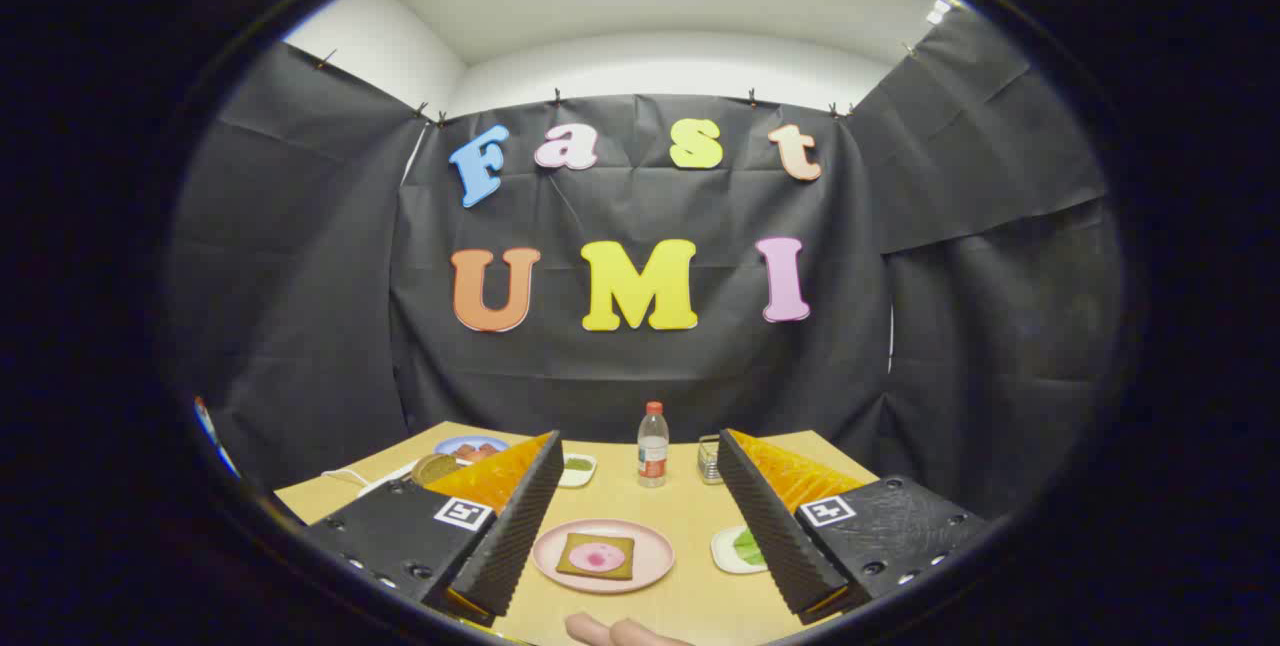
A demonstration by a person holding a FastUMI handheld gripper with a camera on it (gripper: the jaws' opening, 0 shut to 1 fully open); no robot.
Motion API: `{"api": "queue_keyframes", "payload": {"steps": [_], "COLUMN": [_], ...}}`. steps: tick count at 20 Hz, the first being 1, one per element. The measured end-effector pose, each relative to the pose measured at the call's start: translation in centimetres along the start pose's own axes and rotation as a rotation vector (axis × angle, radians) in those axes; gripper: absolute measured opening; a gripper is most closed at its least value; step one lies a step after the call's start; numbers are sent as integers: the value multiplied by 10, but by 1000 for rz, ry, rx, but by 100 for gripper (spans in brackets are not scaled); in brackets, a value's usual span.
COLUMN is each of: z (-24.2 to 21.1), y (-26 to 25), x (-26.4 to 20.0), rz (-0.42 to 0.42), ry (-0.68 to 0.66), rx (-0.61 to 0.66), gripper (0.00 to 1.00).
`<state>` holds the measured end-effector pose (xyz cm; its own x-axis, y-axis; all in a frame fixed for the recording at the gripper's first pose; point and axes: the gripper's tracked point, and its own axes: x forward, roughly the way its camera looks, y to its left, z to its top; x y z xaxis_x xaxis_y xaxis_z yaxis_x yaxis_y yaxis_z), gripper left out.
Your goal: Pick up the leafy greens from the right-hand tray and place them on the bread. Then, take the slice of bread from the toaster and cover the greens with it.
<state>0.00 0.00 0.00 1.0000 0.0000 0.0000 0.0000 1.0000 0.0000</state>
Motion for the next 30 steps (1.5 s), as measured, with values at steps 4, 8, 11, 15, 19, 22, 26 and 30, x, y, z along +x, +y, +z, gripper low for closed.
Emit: {"api": "queue_keyframes", "payload": {"steps": [4,8,11,15,19,22,26,30], "z": [0,-2,-5,-17,-38,-51,-68,-101], "y": [-1,-3,-8,-28,-58,-85,-128,-180], "x": [-1,1,4,15,37,57,88,116], "rz": [-1,4,-1,-38,-73,-96,-149,-256], "ry": [-4,-3,3,29,75,100,136,253], "rx": [-10,-19,-28,-24,-28,-17,21,20], "gripper": [95,95,96,95,95,95,96,95]}}
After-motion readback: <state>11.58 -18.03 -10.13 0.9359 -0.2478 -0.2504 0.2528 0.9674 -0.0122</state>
